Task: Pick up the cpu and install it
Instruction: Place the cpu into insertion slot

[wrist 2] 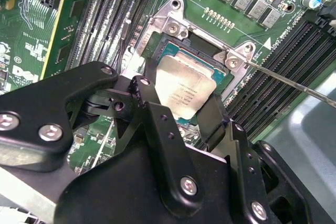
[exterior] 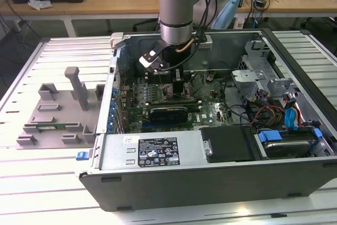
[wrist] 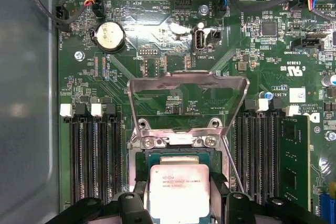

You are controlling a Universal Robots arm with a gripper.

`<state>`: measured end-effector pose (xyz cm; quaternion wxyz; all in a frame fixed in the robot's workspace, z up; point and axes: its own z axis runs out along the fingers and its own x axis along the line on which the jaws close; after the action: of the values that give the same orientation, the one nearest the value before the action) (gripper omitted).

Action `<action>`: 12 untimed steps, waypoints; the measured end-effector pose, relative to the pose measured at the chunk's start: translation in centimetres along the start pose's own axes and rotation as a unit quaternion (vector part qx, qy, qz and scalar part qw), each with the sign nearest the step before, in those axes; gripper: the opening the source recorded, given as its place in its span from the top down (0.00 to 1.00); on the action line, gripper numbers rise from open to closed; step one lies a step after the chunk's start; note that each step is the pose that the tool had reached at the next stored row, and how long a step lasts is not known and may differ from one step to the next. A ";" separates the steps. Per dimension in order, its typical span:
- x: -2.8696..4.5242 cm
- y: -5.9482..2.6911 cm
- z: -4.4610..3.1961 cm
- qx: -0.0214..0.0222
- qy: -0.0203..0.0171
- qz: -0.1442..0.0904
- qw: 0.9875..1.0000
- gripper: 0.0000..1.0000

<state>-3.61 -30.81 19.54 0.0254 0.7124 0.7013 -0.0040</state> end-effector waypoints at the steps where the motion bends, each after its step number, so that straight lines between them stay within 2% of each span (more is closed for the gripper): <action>1: 0.00 0.00 0.00 0.000 0.000 0.000 1.000 0.46; 8: 0.04 0.02 0.17 -0.001 0.001 0.000 1.000 0.45; 9: 0.03 0.02 0.15 0.000 0.001 0.000 1.000 0.38; 12: 0.00 0.01 -0.12 0.000 0.000 0.000 1.000 0.38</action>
<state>-3.61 -30.81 19.66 0.0254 0.7124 0.7013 -0.0039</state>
